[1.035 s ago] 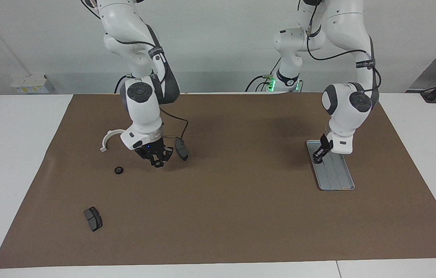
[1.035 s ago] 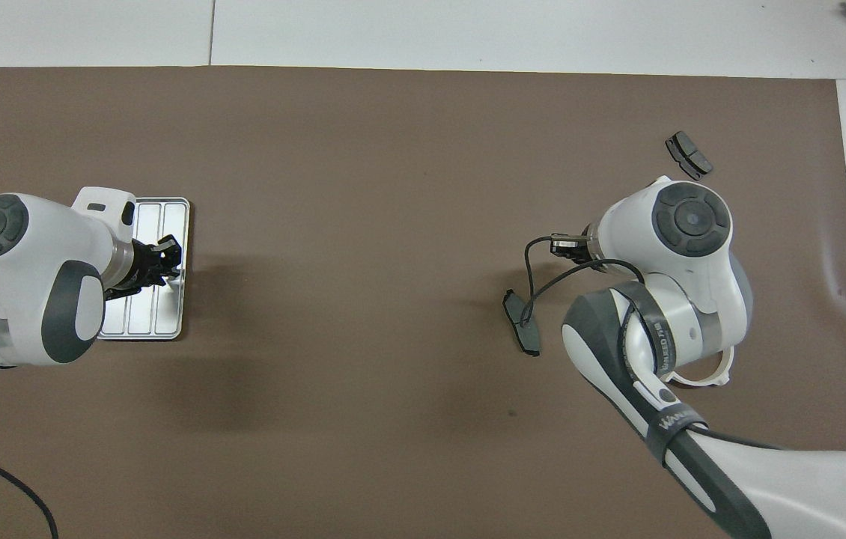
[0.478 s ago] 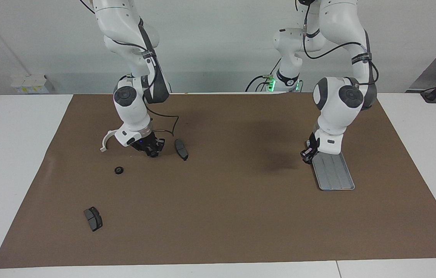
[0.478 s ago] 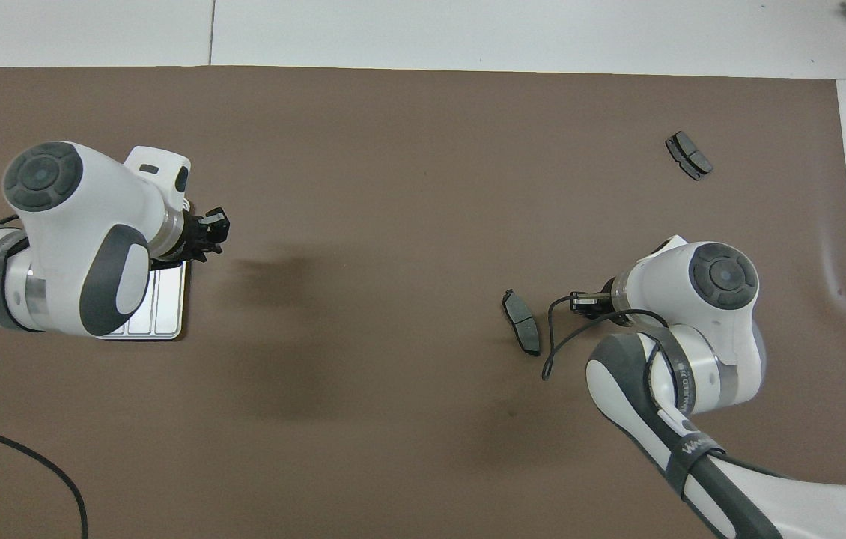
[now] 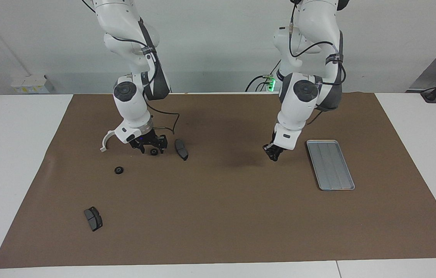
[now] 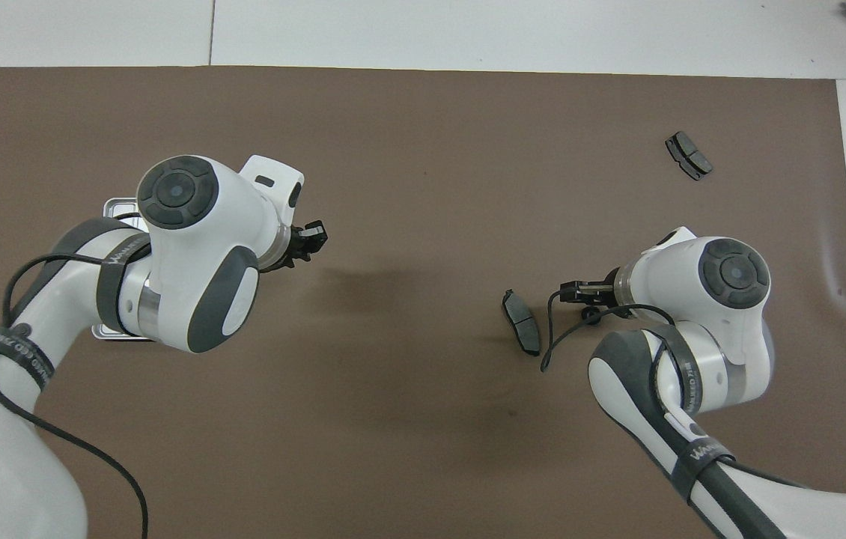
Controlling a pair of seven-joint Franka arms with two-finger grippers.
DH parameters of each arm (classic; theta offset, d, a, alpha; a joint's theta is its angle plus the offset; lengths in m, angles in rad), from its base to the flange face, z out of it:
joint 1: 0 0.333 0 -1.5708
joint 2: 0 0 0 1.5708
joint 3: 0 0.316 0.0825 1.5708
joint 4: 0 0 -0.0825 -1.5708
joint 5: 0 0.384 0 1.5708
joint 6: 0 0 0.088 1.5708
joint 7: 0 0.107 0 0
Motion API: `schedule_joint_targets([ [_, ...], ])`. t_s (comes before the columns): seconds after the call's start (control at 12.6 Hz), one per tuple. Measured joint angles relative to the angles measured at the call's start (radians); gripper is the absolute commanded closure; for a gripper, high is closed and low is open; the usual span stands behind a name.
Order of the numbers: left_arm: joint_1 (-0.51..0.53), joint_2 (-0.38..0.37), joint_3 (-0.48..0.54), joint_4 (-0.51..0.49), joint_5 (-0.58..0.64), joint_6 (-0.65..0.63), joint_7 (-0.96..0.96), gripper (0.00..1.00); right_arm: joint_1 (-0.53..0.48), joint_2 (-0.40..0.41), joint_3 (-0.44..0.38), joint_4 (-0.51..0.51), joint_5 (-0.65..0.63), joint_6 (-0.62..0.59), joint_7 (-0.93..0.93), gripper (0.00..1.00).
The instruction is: Place bearing gear from tray to pile
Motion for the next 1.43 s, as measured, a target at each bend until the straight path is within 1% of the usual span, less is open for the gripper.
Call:
schedule_joint_targets([
  [0.24,-0.118,0.086,-0.001,0.099,-0.008,0.000,-0.018,1.00,0.000,0.006,0.000,0.080,0.004,-0.004,0.001,0.00],
  [0.4,-0.180,0.121,-0.002,0.123,-0.008,-0.001,-0.023,1.00,0.000,0.029,0.000,0.156,0.004,-0.040,0.002,0.00],
  [0.48,-0.201,0.127,-0.002,0.121,-0.008,-0.002,-0.023,0.94,0.000,0.043,-0.001,0.195,0.004,-0.059,0.002,0.00],
  [0.56,-0.214,0.130,-0.002,0.118,-0.008,-0.003,-0.023,0.72,0.000,0.055,-0.001,0.227,0.004,-0.068,0.002,0.00],
  [0.64,-0.220,0.130,-0.002,0.115,-0.008,-0.003,-0.023,0.40,0.000,0.069,-0.001,0.261,0.004,-0.084,0.002,0.00],
  [0.72,-0.220,0.130,-0.001,0.115,-0.008,-0.003,-0.023,0.21,0.000,0.088,-0.001,0.305,0.004,-0.118,0.002,0.00],
  [0.8,-0.219,0.130,0.003,0.115,-0.008,-0.003,-0.023,0.09,0.000,0.110,-0.001,0.356,0.004,-0.159,0.002,0.00],
  [0.96,-0.213,0.130,0.009,0.115,-0.008,-0.003,-0.022,0.06,0.012,0.154,0.000,0.455,0.004,-0.227,0.002,0.00],
  [1.04,-0.210,0.130,0.014,0.115,-0.008,-0.004,-0.022,0.06,0.027,0.168,0.000,0.482,0.004,-0.241,0.008,0.00],
  [1.19,-0.181,0.128,0.022,0.118,-0.008,-0.004,-0.022,0.07,0.067,0.186,0.001,0.502,0.004,-0.243,0.059,0.00],
  [1.35,-0.094,0.104,0.026,0.131,-0.008,-0.024,0.008,0.07,0.139,0.212,0.002,0.524,0.002,-0.243,0.161,0.00],
  [1.43,-0.036,0.072,0.028,0.138,-0.008,-0.065,0.057,0.07,0.177,0.229,0.003,0.539,0.001,-0.243,0.209,0.00],
])
